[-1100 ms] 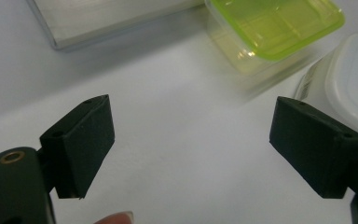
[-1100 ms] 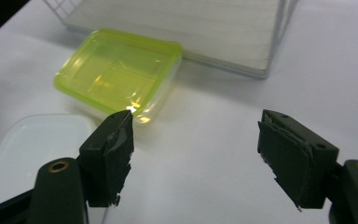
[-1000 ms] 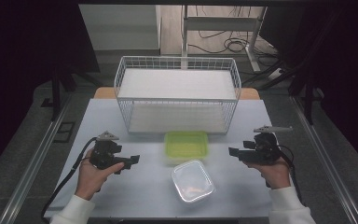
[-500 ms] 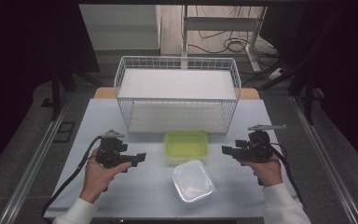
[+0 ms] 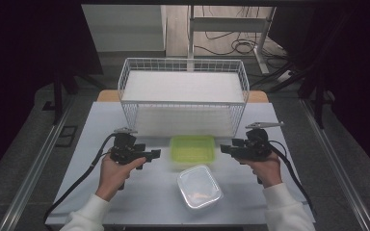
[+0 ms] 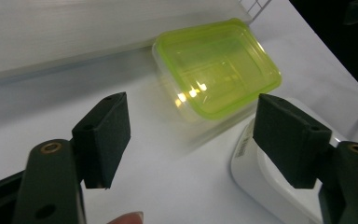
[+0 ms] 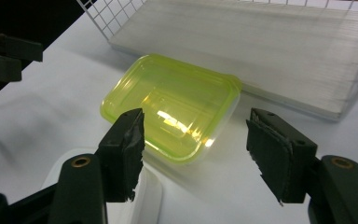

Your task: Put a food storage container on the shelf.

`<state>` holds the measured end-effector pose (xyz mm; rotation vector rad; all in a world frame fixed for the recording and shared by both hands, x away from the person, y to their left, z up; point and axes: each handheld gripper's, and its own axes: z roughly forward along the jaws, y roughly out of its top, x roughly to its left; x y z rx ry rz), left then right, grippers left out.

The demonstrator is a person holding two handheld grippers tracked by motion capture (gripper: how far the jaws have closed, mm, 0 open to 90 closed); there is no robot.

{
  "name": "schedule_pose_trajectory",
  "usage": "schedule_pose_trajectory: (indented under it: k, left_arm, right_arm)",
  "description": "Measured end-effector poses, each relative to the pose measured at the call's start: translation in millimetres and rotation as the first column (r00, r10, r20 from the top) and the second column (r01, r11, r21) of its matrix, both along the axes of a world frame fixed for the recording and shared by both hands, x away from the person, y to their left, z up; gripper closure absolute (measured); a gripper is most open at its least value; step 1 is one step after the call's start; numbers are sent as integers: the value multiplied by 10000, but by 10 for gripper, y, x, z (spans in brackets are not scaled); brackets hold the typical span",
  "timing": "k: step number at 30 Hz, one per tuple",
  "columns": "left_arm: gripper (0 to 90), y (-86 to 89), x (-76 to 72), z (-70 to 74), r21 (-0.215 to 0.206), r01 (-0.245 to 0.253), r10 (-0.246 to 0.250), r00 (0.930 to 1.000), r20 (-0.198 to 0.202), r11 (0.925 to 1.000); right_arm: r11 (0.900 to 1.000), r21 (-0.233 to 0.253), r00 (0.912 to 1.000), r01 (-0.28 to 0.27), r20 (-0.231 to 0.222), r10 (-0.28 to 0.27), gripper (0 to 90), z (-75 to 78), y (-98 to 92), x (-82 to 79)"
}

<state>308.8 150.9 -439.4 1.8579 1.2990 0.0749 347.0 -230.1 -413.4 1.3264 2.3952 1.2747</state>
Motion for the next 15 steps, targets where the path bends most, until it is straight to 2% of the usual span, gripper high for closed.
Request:
schedule_pose_trajectory:
  k: [4,6,9,12,15]
  left_arm:
    - [291,-98,119,8,-6,128,-128,9996,-236,9999]
    - [299,-126,167,0,-193,129,-137,9991,-408,9997]
    - [324,-167,239,-14,-211,152,-165,9978,-636,9997]
    - [343,-216,304,-23,-209,193,-209,9963,-838,9996]
    - [350,-270,381,-48,-394,177,-220,9933,-1136,9991]
  right_arm:
    - [10000,70,9997,-63,-244,65,380,-53,103,106]
    - [9998,89,9989,-164,-446,168,381,-84,151,152]
    - [9997,218,9971,-76,-751,92,388,-123,195,212]
    - [9999,102,9959,1,-903,9,393,-176,220,264]
    - [10000,69,9944,29,-1061,-22,400,-230,251,306]
